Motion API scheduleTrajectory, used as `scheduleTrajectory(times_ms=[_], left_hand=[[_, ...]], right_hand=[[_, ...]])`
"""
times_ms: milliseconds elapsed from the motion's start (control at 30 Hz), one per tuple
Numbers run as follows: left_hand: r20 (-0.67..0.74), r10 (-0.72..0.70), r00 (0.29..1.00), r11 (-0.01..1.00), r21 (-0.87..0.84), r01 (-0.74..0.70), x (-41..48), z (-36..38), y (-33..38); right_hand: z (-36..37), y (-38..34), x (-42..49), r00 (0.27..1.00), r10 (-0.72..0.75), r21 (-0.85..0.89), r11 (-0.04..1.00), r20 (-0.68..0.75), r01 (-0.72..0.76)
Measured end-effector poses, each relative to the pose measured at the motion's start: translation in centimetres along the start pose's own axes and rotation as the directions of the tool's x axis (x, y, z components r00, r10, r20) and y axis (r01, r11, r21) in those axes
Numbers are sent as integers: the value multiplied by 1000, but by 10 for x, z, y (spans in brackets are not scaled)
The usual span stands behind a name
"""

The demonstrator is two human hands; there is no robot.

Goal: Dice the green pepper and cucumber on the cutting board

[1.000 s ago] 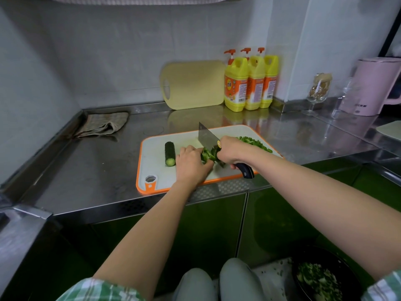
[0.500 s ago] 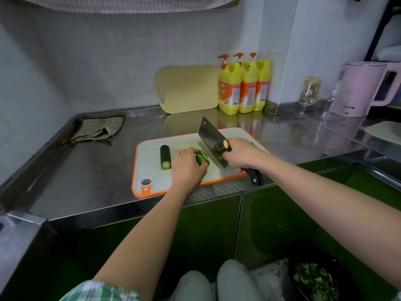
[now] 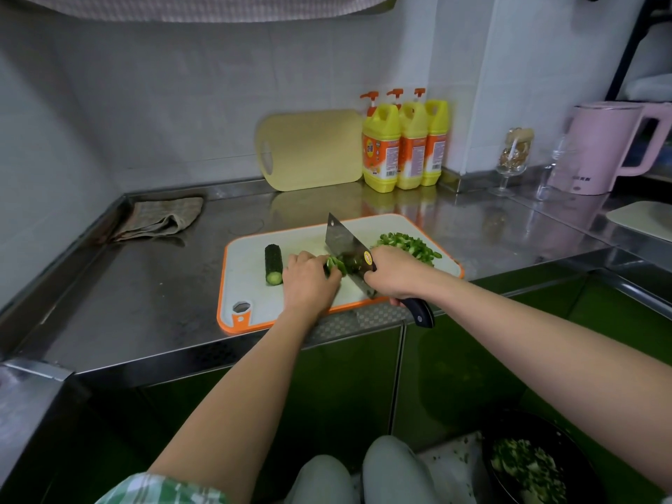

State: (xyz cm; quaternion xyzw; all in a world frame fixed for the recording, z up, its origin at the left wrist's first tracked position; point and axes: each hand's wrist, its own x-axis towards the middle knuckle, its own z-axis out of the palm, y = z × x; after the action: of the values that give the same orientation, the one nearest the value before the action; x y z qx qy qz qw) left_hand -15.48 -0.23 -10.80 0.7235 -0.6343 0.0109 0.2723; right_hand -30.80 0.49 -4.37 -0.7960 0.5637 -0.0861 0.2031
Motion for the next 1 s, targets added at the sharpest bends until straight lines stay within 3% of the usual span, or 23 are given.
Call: scheduleTrajectory(times_ms=[200,367,800,1000], left_hand=[[44,-37,998,999,1,37,5,0,0],[34,-27,999,995,-97,30,3,1,-1],[-93,-49,994,962,-272,22,-3,3,-4],[-124,-35,992,967,-256,2,-4,6,-6]], right_hand=[[-4,-8,13,999,24,-37,999,24,-24],[-5,-21,19,997,69,-98,993,33,-65],[-1,2,20,991,58,198,980,-119,-34],[-9,-8,1,992,24,180,984,-120,-2]])
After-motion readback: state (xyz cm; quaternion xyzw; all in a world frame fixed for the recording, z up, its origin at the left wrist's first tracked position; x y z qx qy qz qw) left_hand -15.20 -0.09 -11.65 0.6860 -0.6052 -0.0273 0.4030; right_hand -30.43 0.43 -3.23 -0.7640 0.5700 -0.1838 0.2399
